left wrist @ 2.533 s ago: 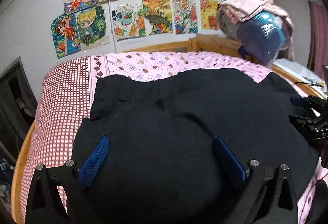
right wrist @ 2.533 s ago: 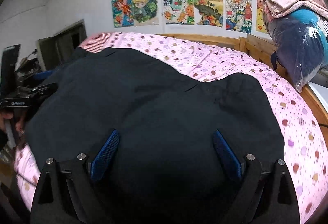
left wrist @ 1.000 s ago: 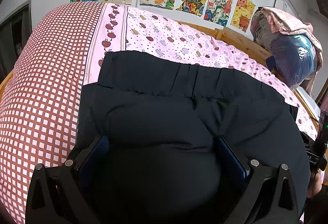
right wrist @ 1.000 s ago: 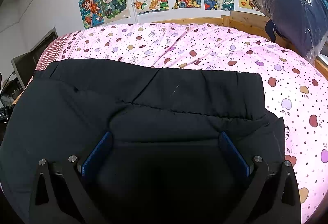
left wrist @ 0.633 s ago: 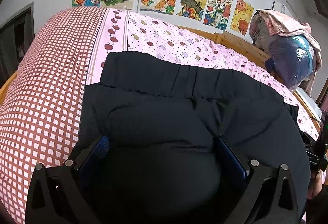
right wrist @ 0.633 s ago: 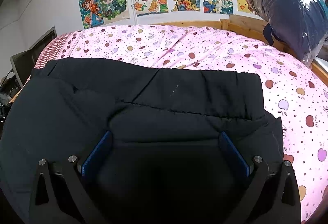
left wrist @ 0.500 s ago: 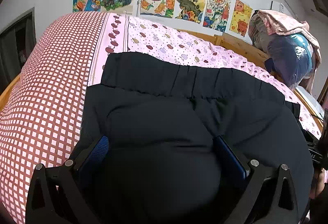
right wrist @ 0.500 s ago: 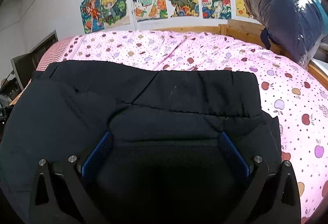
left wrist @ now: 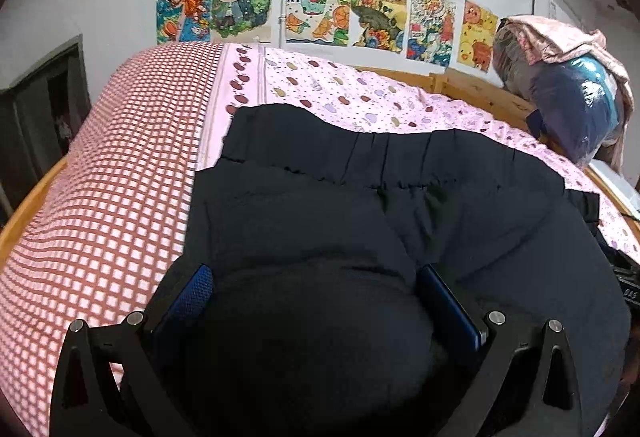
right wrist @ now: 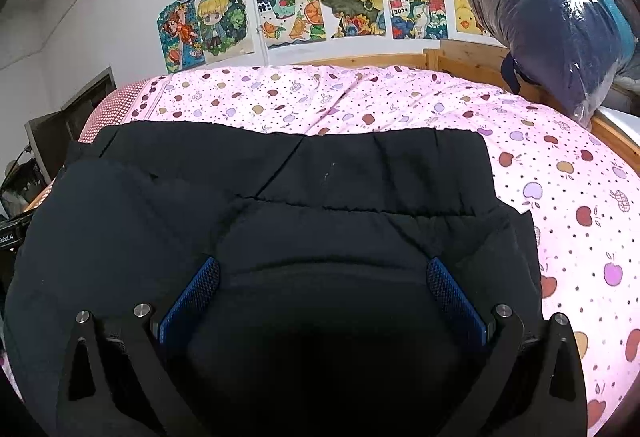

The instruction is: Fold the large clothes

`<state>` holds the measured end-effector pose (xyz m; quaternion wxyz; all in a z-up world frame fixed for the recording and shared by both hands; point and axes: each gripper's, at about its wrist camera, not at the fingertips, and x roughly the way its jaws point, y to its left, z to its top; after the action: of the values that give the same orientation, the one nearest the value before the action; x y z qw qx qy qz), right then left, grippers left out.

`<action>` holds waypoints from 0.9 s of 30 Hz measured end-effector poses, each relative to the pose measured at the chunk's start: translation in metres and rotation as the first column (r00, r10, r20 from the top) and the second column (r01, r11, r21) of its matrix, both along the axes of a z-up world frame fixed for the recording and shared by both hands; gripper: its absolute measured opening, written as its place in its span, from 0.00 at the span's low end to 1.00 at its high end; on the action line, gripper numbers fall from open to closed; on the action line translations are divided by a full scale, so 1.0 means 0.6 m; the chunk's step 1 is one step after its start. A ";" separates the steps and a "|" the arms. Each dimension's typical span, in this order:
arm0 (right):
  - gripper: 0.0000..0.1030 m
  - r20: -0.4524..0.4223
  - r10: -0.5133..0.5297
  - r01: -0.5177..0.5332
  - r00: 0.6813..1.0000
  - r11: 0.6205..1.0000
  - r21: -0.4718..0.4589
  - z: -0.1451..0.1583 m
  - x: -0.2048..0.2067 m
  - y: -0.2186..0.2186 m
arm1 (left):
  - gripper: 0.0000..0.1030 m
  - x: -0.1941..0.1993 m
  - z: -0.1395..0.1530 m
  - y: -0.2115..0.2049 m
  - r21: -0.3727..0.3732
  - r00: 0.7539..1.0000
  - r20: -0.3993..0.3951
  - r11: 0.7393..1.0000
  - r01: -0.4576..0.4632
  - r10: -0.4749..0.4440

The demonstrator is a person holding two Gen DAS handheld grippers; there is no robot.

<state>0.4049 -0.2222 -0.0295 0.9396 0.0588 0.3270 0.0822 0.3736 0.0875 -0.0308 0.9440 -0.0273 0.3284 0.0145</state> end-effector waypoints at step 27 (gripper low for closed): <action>0.99 -0.133 -0.133 0.145 0.982 0.986 0.086 -0.015 -0.064 -0.156 | 1.00 -0.037 0.001 0.164 -0.277 0.984 -0.104 0.955 0.109 -0.143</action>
<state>0.3663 -0.3159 -0.0385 0.9165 0.1312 0.3768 0.0279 0.3516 0.1860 -0.0303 0.9086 -0.1336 0.3856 -0.0890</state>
